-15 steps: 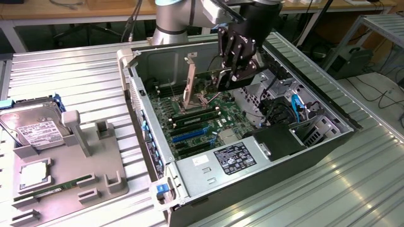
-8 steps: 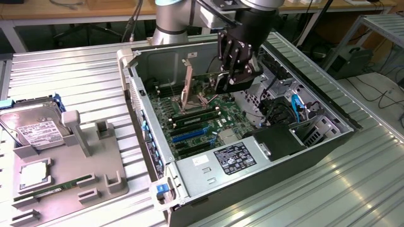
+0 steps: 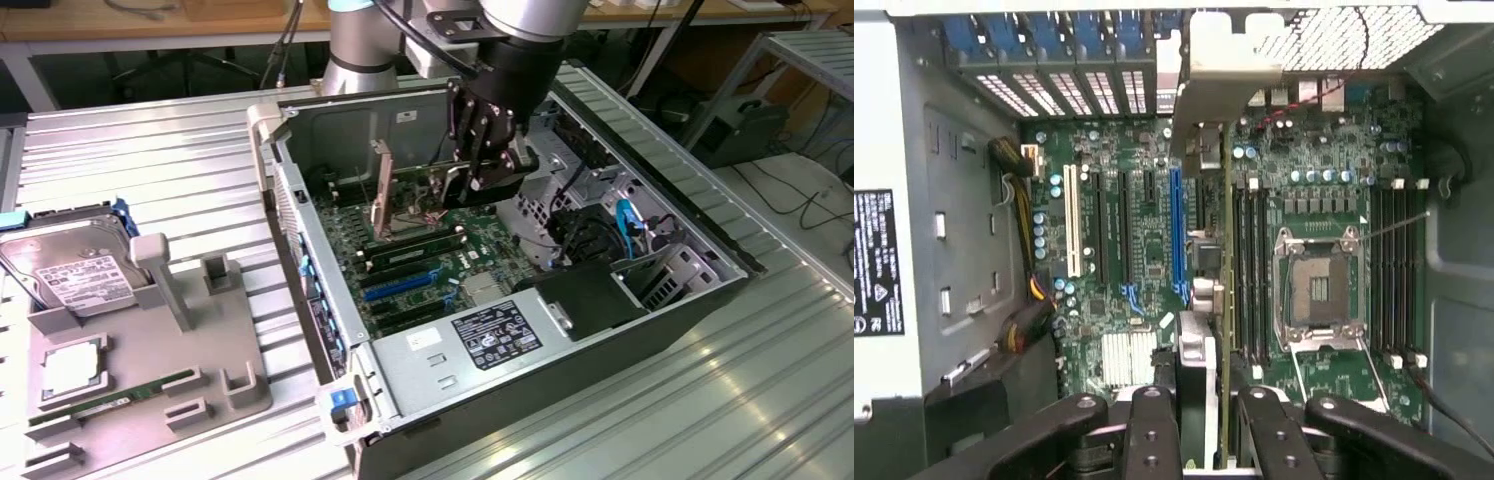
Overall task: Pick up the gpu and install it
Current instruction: 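Insert the gpu into the slot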
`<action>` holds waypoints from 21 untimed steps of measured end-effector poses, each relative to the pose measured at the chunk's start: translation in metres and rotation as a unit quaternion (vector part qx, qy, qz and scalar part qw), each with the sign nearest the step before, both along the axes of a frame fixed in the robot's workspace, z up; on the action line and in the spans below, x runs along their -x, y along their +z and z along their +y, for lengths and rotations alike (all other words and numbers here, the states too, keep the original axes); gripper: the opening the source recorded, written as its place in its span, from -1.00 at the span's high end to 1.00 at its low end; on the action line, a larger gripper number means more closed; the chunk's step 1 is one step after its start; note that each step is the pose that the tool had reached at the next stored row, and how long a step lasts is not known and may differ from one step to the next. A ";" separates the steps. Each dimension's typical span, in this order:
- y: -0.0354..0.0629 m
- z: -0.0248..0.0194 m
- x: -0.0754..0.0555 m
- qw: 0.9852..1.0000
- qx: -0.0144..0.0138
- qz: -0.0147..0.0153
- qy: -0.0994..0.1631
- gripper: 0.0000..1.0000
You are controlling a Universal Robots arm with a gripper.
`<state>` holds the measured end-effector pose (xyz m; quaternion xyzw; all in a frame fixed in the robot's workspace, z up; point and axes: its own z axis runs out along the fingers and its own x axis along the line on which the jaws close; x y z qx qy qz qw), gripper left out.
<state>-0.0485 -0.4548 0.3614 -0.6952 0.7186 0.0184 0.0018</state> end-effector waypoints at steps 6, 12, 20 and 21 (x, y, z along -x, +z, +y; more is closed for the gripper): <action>-0.0071 -0.0005 0.003 1.000 -0.002 -0.001 0.003 0.44; -0.0097 -0.0007 0.003 1.000 0.002 -0.002 0.003 0.44; -0.0173 -0.0004 0.007 1.000 0.001 -0.007 0.004 0.44; -0.0191 -0.0003 0.008 1.000 0.001 -0.007 0.004 0.44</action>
